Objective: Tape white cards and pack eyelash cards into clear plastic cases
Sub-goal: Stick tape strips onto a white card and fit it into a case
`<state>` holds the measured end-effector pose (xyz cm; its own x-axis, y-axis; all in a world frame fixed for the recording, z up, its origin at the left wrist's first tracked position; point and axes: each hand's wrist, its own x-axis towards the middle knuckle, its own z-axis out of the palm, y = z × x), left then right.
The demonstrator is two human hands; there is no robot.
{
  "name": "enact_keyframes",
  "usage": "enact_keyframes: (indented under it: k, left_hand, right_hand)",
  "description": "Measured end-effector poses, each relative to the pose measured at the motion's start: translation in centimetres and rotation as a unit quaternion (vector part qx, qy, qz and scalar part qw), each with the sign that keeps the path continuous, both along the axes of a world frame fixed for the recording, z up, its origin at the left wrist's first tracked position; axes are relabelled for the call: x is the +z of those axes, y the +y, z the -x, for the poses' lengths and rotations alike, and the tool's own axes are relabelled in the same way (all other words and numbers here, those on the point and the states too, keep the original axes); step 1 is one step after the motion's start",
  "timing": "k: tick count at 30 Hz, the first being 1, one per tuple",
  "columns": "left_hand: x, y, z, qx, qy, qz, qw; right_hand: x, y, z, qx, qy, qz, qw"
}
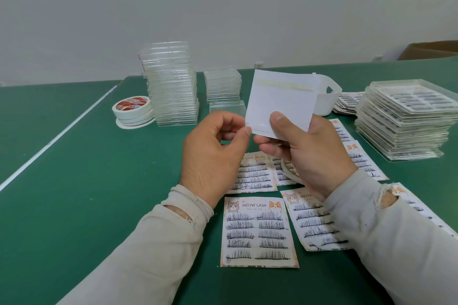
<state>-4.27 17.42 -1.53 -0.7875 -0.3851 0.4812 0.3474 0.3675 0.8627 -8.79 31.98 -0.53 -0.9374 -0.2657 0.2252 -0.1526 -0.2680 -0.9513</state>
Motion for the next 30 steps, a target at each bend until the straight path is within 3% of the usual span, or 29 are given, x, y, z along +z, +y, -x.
enact_keyframes:
  k: [6, 12, 14, 18, 21, 23, 24, 26, 28, 30]
  left_hand:
    - [-0.2, -0.2, 0.2, 0.007, -0.018, 0.015, 1.0]
    - [-0.1, -0.1, -0.2, 0.003, -0.018, 0.18, 0.984]
    - [0.2, 0.3, -0.3, -0.072, -0.03, 0.122, 0.989]
    - [0.7, 0.1, -0.2, -0.196, -0.086, -0.13, 0.968]
    - [0.4, -0.1, 0.0, -0.176, -0.111, -0.185, 0.96]
    - [0.3, -0.2, 0.3, -0.124, -0.101, -0.192, 0.968]
    - [0.2, -0.4, 0.5, -0.096, -0.096, -0.177, 0.975]
    - [0.0, -0.8, 0.7, -0.053, -0.089, -0.13, 0.986]
    - [-0.1, -0.9, 0.6, -0.037, -0.075, -0.112, 0.99]
    - [0.0, -0.9, 0.6, -0.041, -0.062, -0.11, 0.991]
  right_hand:
    - [0.0, -0.1, -0.2, -0.009, 0.028, -0.038, 0.999]
    - [-0.2, -0.3, -0.2, -0.06, 0.071, -0.091, 0.992]
    - [0.0, -0.1, 0.0, -0.063, 0.061, -0.11, 0.99]
    - [0.5, 0.7, 0.2, 0.041, -0.018, -0.14, 0.989]
    - [0.6, 0.6, 0.3, 0.109, -0.103, -0.152, 0.977]
    - [0.5, 0.5, 0.6, 0.062, -0.122, -0.183, 0.973]
    - [0.2, 0.6, 0.9, -0.003, -0.073, -0.226, 0.972]
    - [-0.2, 1.0, 1.2, -0.156, 0.101, -0.305, 0.934]
    - [-0.1, 1.2, 1.0, -0.169, 0.231, -0.296, 0.911]
    - [-0.1, 0.9, 0.7, -0.123, 0.276, -0.317, 0.899]
